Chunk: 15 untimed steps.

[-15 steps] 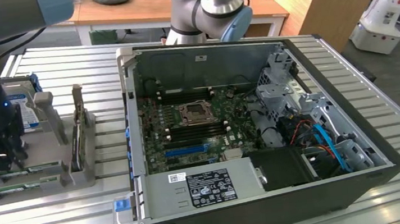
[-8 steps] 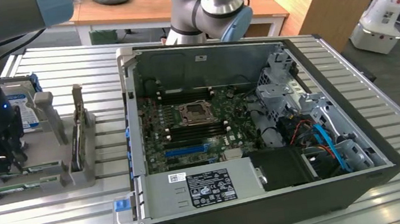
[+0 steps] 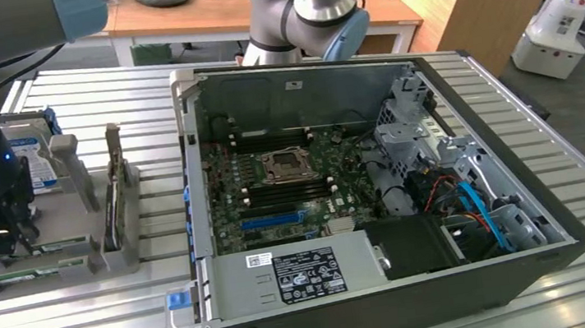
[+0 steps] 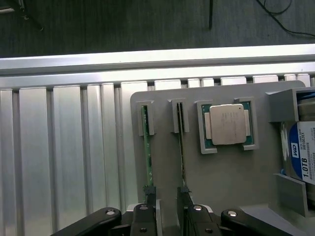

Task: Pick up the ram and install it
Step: 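Pick up the ram and move it above insertion slot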

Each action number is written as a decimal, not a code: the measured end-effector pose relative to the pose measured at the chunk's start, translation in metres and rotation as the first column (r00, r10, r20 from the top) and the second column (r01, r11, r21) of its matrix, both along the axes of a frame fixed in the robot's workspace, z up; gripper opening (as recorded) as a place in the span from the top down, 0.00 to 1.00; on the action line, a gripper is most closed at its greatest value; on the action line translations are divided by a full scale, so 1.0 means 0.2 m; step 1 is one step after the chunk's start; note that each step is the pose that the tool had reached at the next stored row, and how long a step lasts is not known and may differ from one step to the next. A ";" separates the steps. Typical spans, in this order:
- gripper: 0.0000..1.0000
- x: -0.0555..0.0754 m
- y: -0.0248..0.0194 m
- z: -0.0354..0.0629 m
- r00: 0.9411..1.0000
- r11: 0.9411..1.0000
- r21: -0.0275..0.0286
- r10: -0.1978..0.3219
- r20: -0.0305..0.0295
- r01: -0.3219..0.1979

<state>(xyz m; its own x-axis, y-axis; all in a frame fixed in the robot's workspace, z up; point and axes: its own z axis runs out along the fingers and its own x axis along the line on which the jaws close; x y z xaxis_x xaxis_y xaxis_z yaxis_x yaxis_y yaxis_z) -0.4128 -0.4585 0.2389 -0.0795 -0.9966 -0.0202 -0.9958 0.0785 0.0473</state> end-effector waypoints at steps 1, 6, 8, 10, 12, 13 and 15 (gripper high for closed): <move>0.69 0.00 0.000 0.000 1.000 1.000 0.000 0.000 0.000 0.000; 0.69 0.00 0.000 0.000 1.000 1.000 0.000 0.017 0.000 -0.017; 0.69 0.00 -0.001 -0.001 0.999 0.999 0.000 0.047 0.000 -0.047; 0.69 0.00 -0.001 0.000 0.998 0.998 0.000 0.060 0.000 -0.060; 0.69 0.00 0.000 0.000 0.998 0.998 0.000 0.060 0.000 -0.060; 0.69 0.00 -0.001 0.000 0.998 0.998 0.000 0.060 0.000 -0.060; 0.69 0.00 -0.010 -0.001 0.998 0.998 0.000 0.060 0.000 -0.060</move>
